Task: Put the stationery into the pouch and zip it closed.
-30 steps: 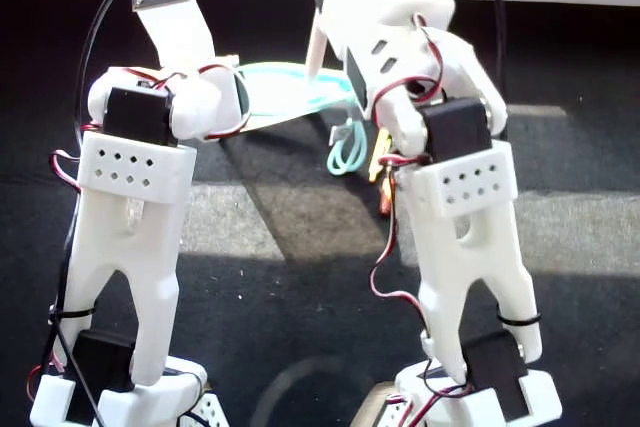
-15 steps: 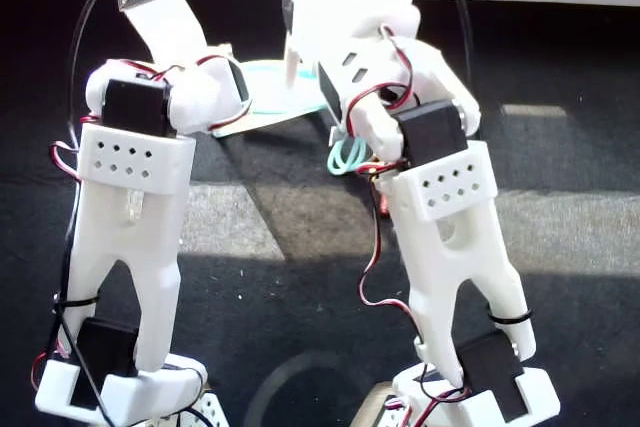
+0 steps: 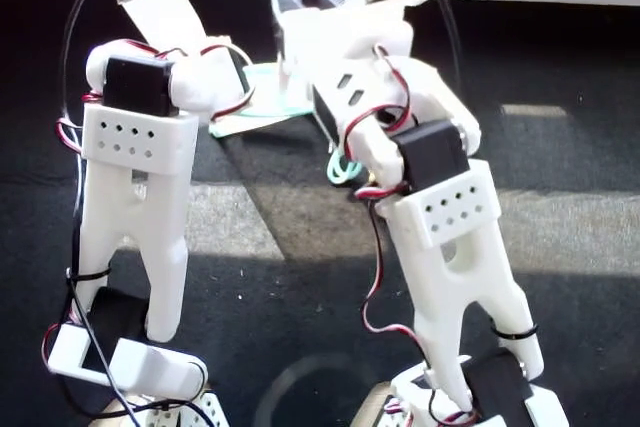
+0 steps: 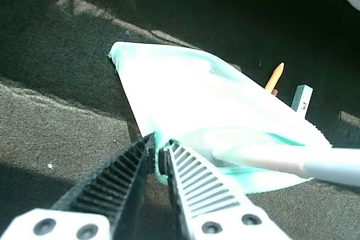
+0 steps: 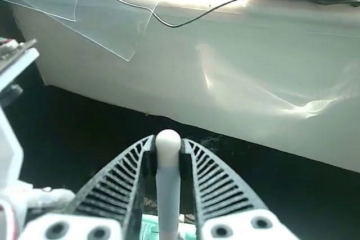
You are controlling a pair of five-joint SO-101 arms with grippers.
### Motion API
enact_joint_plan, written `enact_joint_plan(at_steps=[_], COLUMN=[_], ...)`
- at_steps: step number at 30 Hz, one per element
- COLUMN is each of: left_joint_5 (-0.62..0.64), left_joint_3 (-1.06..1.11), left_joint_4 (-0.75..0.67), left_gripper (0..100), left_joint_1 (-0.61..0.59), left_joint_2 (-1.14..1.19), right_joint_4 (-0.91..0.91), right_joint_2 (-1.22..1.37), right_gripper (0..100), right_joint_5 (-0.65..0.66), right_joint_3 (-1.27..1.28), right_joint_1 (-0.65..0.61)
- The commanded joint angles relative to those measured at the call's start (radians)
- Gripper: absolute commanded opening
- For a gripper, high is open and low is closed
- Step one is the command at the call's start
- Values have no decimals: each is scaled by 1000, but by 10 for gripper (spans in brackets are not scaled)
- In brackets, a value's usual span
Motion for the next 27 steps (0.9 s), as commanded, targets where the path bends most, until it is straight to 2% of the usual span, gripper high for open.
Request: enact_joint_plan(at_steps=[1,15,17,21,27], left_joint_5=[11,8,8,-14,-55], left_joint_3=[-87,-101,-101,-99,-76], left_joint_4=[5,-3,-3,0,-3], left_gripper=[9,9,9,9,9], left_joint_1=[13,-31,-39,-41,-41], left_joint_2=[-12,-1,-1,1,1], right_joint_4=[4,2,10,110,225], right_joint_2=[-70,-82,-82,-102,-165], right_gripper=[5,15,77,270,216], right_joint_5=[60,71,71,63,63], right_joint_3=[22,257,254,185,27], right_joint_1=[-31,-5,-2,-4,1])
